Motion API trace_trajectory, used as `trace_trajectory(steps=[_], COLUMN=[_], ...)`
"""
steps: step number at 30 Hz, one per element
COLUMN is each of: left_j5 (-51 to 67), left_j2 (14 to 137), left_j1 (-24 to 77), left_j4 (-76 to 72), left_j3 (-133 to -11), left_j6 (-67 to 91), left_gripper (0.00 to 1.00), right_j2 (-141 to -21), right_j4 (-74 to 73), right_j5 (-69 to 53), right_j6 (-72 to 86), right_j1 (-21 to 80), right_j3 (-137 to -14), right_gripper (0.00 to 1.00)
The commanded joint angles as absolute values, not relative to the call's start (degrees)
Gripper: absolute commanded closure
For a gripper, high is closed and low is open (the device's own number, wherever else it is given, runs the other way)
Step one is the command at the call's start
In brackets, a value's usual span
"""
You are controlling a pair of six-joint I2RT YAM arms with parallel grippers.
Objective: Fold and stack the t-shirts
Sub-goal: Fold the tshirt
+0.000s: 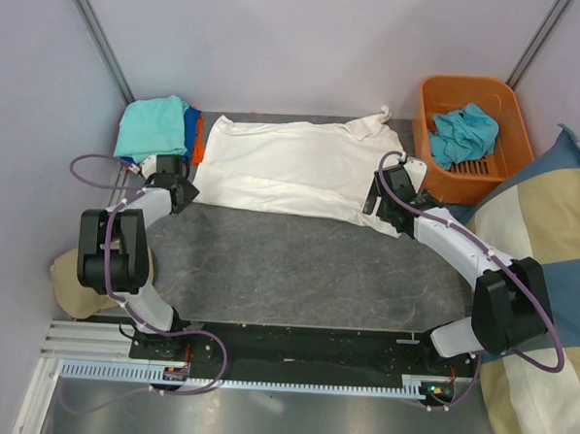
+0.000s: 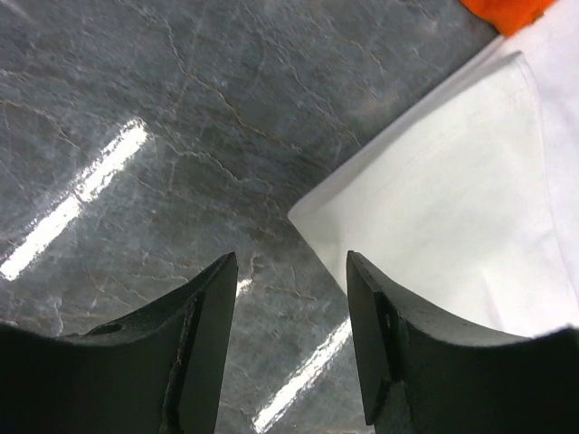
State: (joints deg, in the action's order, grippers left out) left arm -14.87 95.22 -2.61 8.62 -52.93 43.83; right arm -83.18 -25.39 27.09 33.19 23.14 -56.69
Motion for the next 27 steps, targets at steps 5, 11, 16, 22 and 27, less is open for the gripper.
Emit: trace_trajectory(steps=[5,11,16,22,27], left_j5=[-14.2,-11.0,-9.2,-9.1,-9.5], left_j2=[98.5,101.5,103.4,103.1,101.6], left_j1=[-4.1,-4.2,-4.2,-4.2,-4.1], left_j4=[5.3,5.3,6.0,8.3,10.1], left_j3=[-56.9,-59.8,-61.8,-61.7,-60.6], left_j6=[43.2,44.3,44.7,44.3,43.6], left_gripper=[0.41,0.41,0.43,0.44,0.53], right_j2=[-81.7,-81.9,-82.0,-81.4,-80.5], right_j4=[-26.1,-26.2,-26.5,-27.2,-28.1], right_j5=[28.6,28.7,28.7,28.4,28.2], right_j6=[33.3,33.3,33.3,33.8,34.2], right_j1=[23.2,23.0,22.7,22.6,22.6], right_j3=[-56.9,-57.0,-57.0,-57.0,-56.7], right_gripper=[0.02,0.02,0.02,0.02,0.02])
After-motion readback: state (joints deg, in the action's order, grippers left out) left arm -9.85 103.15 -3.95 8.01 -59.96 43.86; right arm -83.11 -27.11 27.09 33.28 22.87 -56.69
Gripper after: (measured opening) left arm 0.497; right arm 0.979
